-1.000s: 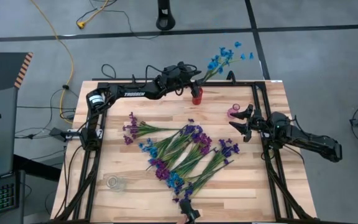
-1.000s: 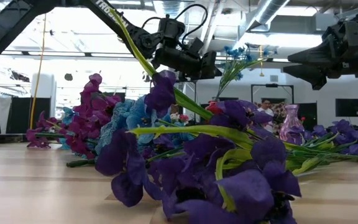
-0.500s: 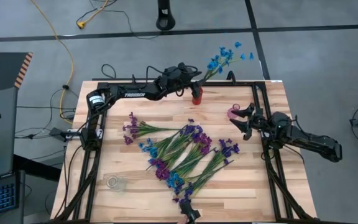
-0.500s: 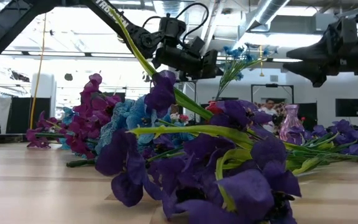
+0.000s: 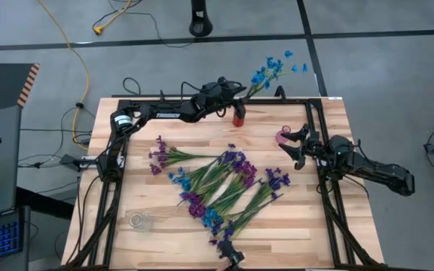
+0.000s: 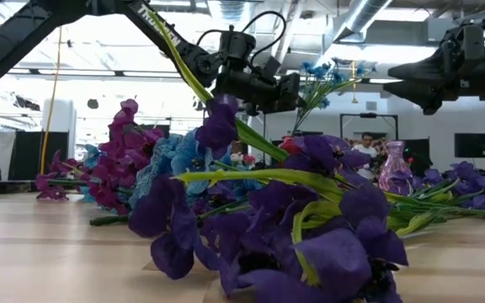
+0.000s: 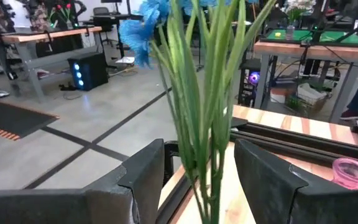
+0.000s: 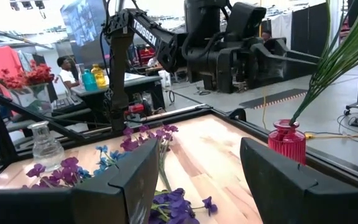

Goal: Sort flowers into vase by color
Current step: Put the top blue flowers into the red vase

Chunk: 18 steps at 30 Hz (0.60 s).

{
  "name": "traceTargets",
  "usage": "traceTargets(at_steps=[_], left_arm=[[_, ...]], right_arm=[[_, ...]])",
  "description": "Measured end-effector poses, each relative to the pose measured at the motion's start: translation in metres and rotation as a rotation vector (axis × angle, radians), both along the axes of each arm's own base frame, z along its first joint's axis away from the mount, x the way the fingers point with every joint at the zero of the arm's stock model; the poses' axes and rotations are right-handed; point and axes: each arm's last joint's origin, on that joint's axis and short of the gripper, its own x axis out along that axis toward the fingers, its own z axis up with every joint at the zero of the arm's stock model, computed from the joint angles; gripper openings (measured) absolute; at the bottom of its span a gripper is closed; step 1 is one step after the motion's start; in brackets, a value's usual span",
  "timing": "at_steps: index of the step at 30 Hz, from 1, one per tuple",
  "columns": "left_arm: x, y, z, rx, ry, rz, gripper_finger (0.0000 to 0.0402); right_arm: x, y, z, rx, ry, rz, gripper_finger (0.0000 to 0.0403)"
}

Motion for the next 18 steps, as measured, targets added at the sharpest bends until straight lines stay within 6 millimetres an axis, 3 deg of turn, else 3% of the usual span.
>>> traceTargets(at_steps=[11,18], left_arm=[[-0.0001,0.0000,-0.0013,-0.014,0.005,-0.030,0.0184],[-0.0006,0.0007,-0.0027,-0.020,0.017,-0.022,0.0157]], right_arm=[[0.0000,0.0000,0.0000,0.000,0.000,0.000,0.0253],[0.0000,0.0000,0.0000,-0.001,0.000,0.001,0.0253]])
